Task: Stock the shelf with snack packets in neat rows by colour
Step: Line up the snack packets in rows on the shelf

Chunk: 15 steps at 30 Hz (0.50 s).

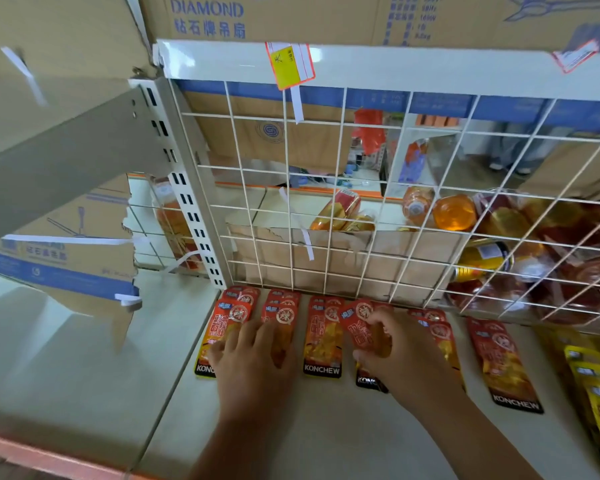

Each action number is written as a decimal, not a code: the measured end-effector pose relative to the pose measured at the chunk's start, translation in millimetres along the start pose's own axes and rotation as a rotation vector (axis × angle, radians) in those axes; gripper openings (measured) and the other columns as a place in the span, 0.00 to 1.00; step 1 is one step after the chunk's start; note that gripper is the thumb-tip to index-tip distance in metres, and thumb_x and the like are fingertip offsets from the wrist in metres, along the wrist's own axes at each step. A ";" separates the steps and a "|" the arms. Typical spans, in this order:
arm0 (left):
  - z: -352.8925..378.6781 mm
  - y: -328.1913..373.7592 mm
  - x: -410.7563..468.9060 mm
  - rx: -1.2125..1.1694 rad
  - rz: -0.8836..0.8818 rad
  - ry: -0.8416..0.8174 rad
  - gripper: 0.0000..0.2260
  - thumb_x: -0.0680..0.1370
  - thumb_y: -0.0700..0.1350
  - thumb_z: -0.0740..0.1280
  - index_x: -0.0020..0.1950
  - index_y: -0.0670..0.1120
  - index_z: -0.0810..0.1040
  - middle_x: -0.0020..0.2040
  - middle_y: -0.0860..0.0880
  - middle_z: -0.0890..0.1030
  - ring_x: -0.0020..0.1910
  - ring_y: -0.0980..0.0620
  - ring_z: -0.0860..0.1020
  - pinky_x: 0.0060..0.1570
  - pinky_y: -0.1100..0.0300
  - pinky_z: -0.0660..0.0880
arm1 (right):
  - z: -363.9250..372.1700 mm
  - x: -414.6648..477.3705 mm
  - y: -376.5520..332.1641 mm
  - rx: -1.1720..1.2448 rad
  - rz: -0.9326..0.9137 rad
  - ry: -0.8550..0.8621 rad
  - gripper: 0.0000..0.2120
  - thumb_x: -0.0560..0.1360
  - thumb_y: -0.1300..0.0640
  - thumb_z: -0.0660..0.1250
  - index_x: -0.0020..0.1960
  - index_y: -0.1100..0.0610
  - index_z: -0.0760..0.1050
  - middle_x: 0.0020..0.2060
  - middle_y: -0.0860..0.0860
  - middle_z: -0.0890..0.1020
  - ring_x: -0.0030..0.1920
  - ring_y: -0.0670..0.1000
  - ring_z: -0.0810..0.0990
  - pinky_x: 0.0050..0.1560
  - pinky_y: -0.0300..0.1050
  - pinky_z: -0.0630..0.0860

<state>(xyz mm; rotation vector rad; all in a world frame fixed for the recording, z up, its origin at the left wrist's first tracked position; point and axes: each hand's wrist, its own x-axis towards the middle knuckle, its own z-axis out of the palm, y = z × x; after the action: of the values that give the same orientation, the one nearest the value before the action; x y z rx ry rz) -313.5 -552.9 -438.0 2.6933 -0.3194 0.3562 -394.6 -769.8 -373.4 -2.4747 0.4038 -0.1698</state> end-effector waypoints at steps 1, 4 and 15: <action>0.1 -0.4 -0.2 -0.007 0.001 0.006 0.20 0.74 0.64 0.63 0.58 0.54 0.81 0.56 0.53 0.81 0.59 0.46 0.77 0.61 0.42 0.68 | 0.2 -0.7 -0.6 -0.002 0.004 -0.004 0.23 0.70 0.44 0.76 0.62 0.45 0.74 0.52 0.40 0.75 0.53 0.42 0.73 0.48 0.35 0.67; 0.2 -0.4 -0.8 -0.013 -0.001 0.012 0.19 0.73 0.63 0.64 0.57 0.54 0.82 0.56 0.52 0.82 0.58 0.45 0.77 0.60 0.41 0.68 | 1.1 -2.3 -2.8 -0.015 0.015 0.001 0.23 0.70 0.43 0.76 0.62 0.45 0.74 0.52 0.40 0.75 0.53 0.43 0.73 0.48 0.37 0.67; 0.6 1.3 -0.9 -0.057 -0.023 0.034 0.16 0.74 0.63 0.69 0.56 0.56 0.82 0.57 0.55 0.81 0.60 0.47 0.76 0.62 0.44 0.66 | 10.1 -7.4 -10.7 -0.051 0.065 0.024 0.23 0.70 0.41 0.75 0.60 0.46 0.72 0.51 0.42 0.73 0.50 0.43 0.73 0.47 0.38 0.70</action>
<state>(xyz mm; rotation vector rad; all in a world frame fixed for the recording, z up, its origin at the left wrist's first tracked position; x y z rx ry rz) -314.6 -554.1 -438.3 2.6303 -0.2841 0.3794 -396.8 -753.5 -375.2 -2.5078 0.5044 -0.1641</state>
